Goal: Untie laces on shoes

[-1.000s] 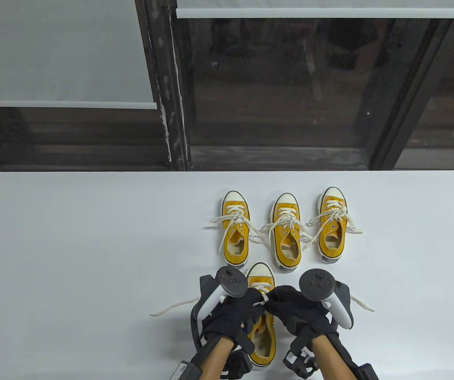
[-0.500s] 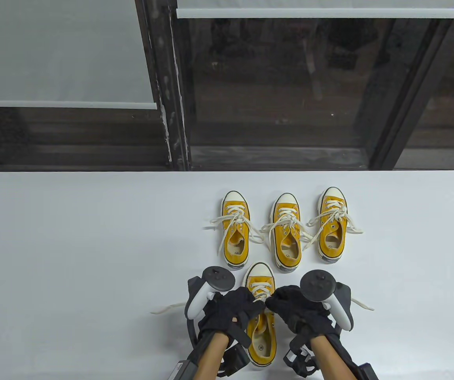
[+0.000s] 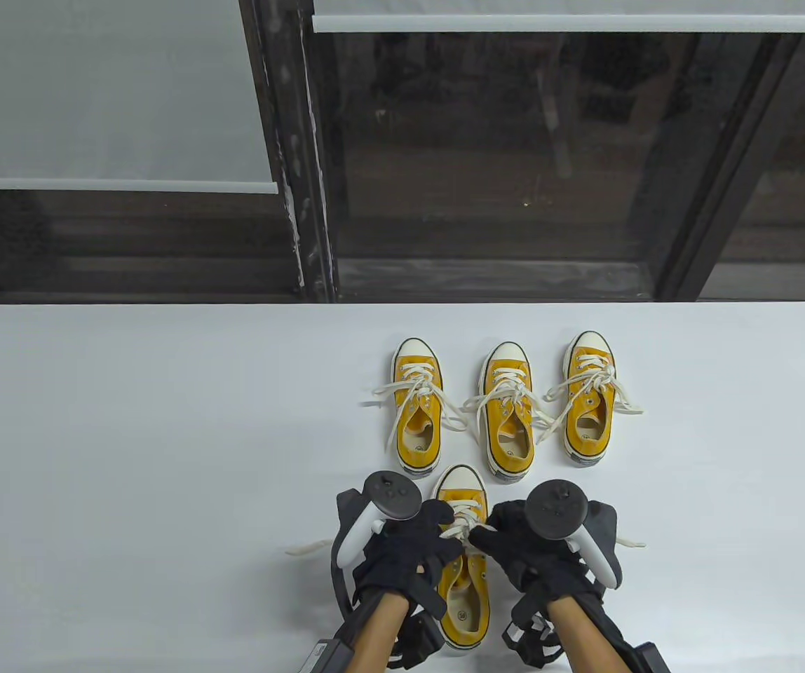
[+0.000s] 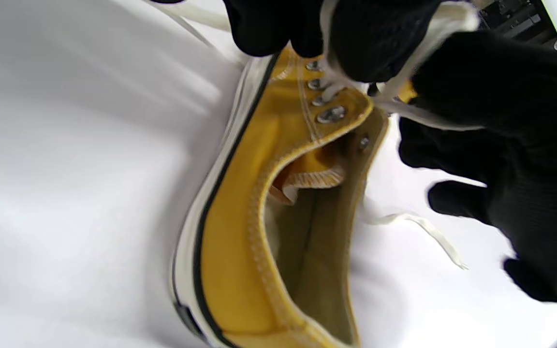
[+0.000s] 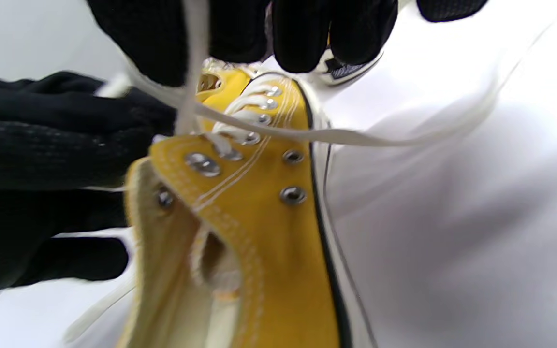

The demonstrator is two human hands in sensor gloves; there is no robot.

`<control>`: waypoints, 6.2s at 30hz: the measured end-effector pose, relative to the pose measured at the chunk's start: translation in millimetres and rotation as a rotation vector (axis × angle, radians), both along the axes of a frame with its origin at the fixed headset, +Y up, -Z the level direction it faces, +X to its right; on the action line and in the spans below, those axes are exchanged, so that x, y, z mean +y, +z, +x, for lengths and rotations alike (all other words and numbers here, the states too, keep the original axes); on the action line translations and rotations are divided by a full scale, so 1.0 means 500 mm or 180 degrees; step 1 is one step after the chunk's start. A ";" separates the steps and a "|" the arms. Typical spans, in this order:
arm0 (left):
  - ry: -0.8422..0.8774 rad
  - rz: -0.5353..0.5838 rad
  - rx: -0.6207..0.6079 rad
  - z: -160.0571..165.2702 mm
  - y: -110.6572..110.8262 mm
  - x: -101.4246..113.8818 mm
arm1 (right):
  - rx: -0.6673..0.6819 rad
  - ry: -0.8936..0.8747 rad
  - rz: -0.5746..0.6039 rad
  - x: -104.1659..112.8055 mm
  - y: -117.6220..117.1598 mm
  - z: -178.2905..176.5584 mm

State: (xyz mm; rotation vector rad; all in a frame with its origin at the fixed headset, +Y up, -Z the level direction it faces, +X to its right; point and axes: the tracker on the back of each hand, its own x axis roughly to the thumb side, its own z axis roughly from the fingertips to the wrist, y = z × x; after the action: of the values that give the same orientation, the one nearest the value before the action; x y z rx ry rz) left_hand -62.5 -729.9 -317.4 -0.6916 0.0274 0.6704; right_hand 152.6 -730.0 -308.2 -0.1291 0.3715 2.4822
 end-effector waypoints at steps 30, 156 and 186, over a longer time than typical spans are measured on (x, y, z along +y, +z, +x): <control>0.0315 0.0560 0.1348 -0.141 0.041 0.127 | -0.1090 -0.1595 0.0111 0.098 0.043 0.178; -0.1807 -0.0065 0.1173 -0.213 -0.295 -0.026 | -0.0084 0.0754 0.0229 0.055 0.030 0.144; -0.2356 0.0628 0.0491 0.035 -0.323 0.047 | -0.0090 0.0719 0.0270 0.058 0.030 0.147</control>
State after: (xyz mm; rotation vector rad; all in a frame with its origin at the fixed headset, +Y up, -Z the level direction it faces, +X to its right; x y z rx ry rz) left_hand -45.1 -706.6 -479.1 -0.3910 0.3392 0.0095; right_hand 226.0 -701.1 -293.4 -0.1797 0.2507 2.7111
